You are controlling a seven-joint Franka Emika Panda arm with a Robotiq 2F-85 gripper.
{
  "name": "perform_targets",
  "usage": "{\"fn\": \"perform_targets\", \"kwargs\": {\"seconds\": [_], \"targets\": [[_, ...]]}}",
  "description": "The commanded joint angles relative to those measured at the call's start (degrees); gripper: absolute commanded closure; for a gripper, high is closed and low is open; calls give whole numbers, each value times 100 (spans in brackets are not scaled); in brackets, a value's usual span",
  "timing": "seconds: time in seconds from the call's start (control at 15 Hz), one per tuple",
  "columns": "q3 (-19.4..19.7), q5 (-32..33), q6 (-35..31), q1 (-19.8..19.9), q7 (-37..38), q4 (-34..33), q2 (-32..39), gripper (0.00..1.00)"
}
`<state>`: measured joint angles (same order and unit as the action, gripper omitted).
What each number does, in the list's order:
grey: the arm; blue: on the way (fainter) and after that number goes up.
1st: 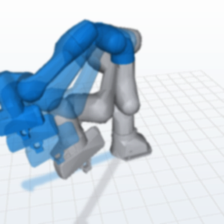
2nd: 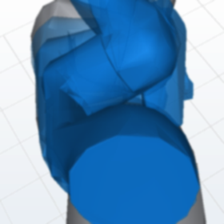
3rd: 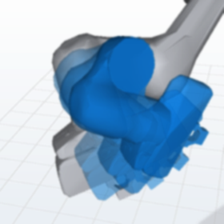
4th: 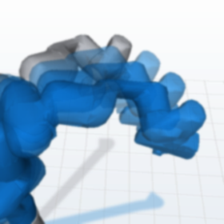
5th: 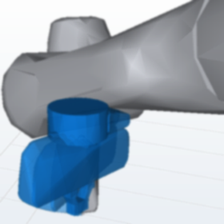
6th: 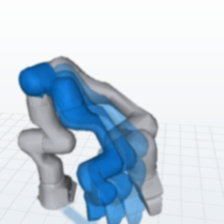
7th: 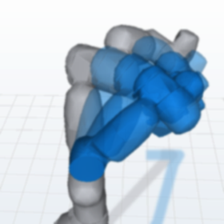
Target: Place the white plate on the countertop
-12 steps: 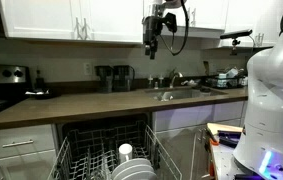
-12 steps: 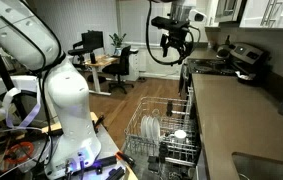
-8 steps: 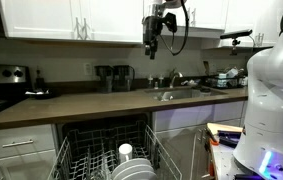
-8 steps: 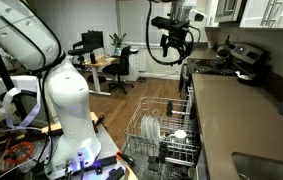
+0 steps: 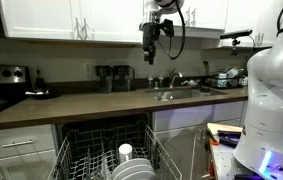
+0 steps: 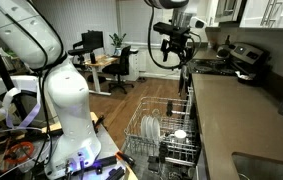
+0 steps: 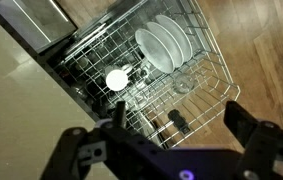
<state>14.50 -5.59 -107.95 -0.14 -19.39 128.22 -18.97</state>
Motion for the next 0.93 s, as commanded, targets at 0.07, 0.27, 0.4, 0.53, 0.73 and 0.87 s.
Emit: {"fn": "perform_targets", "kwargs": {"seconds": [0.07, 0.27, 0.4, 0.53, 0.73, 0.87], "targets": [[-216, -207, -378, -53, -856, -509, 1466, 0], [-584, -8, -645, -42, -1150, -851, 2293, 0], [-841, 163, -989, 1, -1023, -1057, 2757, 0], [-1026, 465, -1367, 13, -766, -1249, 3176, 0], [-1126, 1118, -1852, -22, -295, -1429, 3654, 0], [-1191, 1340, -1957, -23, -150, -1532, 3890, 0]]}}
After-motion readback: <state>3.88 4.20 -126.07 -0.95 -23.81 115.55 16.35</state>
